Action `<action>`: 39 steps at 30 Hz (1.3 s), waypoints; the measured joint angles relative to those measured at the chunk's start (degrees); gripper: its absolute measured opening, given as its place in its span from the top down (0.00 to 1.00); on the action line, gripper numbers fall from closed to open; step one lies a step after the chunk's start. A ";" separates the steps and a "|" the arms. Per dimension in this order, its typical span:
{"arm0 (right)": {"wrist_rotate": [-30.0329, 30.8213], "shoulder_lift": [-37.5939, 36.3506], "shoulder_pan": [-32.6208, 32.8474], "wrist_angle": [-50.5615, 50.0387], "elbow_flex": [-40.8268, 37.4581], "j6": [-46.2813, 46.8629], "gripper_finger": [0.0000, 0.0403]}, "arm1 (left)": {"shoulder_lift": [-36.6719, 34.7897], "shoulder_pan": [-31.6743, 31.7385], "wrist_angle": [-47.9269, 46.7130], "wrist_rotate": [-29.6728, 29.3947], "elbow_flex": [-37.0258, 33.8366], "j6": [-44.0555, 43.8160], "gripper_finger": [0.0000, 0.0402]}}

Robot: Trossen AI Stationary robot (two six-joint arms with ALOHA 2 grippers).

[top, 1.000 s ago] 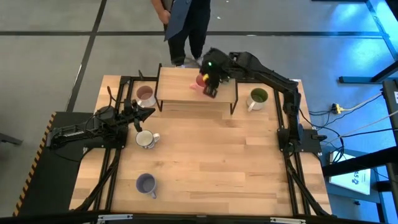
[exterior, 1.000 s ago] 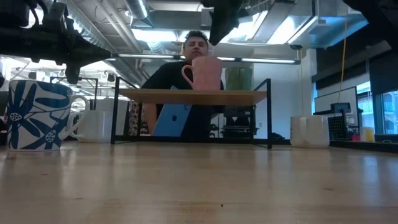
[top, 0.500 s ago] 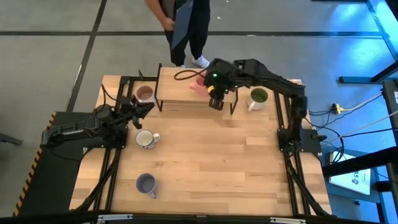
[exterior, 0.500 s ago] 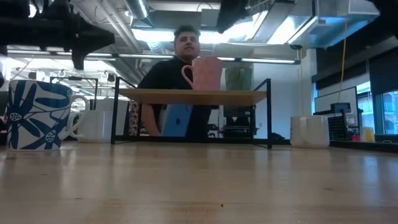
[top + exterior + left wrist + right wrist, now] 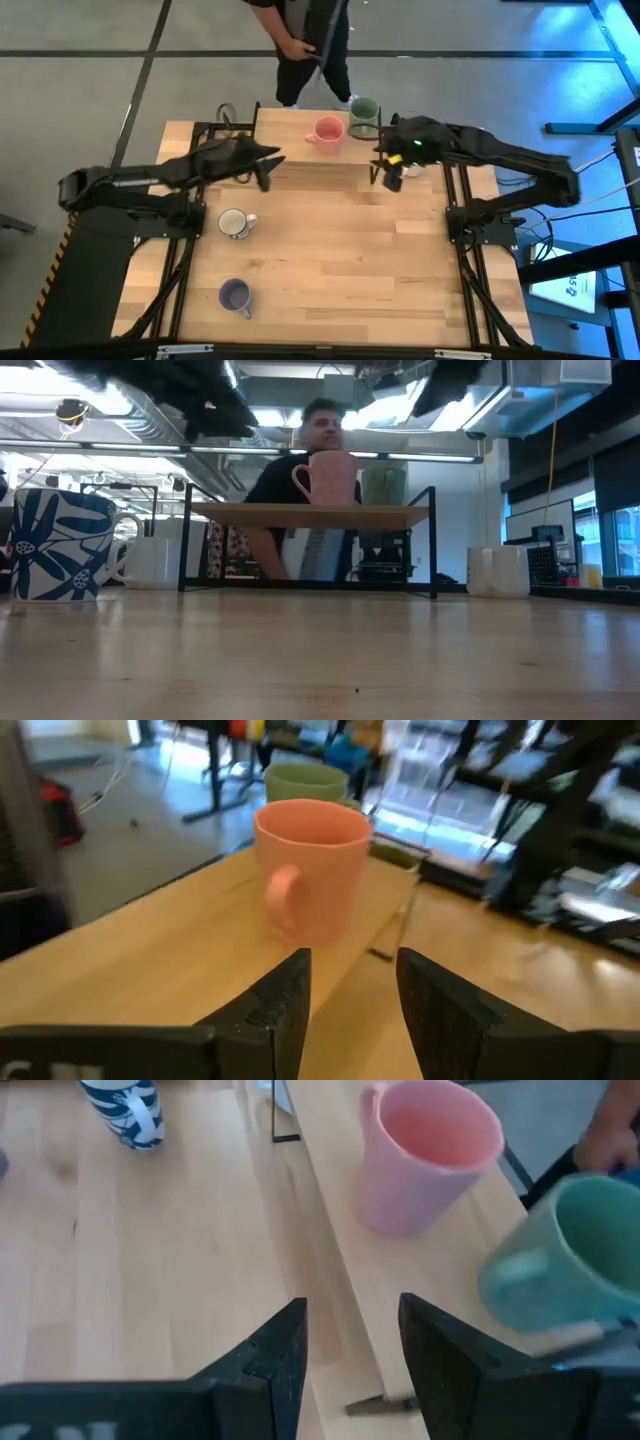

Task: Place coffee mugs
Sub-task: Put the pink mug on the shelf

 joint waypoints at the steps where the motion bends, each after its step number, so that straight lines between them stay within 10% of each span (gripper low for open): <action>1: 0.04 -2.26 -0.01 0.54 -1.98 0.04 0.64 | 2.37 0.67 -1.27 0.01 2.30 0.58 0.64; 18: 0.51 -17.96 -0.02 2.03 -12.78 -3.44 0.64 | 24.64 8.89 -5.74 9.04 19.39 8.45 0.64; 39: 0.63 -17.76 -0.02 2.07 -14.20 -2.79 0.64 | 25.33 12.26 -3.81 8.33 19.34 17.56 0.64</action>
